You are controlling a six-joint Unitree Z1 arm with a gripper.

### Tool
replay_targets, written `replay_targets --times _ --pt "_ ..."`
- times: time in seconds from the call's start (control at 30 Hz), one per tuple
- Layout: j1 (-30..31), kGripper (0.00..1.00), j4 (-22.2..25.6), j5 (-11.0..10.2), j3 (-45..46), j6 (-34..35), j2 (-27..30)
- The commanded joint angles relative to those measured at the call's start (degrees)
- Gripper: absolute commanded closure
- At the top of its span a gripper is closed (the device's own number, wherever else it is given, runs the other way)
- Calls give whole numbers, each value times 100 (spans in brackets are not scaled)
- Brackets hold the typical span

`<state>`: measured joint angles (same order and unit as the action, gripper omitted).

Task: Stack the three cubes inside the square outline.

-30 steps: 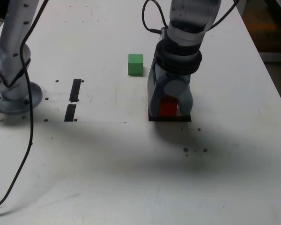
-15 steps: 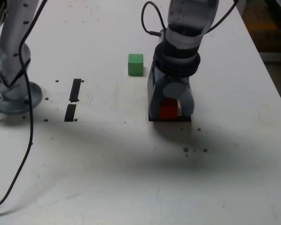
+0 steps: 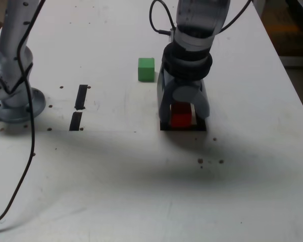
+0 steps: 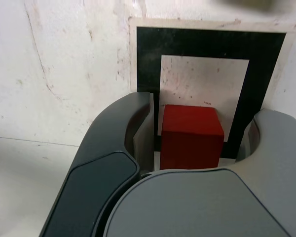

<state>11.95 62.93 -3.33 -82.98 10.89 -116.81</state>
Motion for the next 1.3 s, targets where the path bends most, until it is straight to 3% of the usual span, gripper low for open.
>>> replay_targets --times 0.0,0.23,0.5,0.73,1.27 --pt "-11 28 32 -56 1 23 108" --pt "-15 21 242 -341 -28 118 282" --pt "-26 5 494 -579 -236 -74 379" --pt "-218 1 883 -739 -612 -405 430" --pt "-913 3 1002 -687 -731 -1362 186"
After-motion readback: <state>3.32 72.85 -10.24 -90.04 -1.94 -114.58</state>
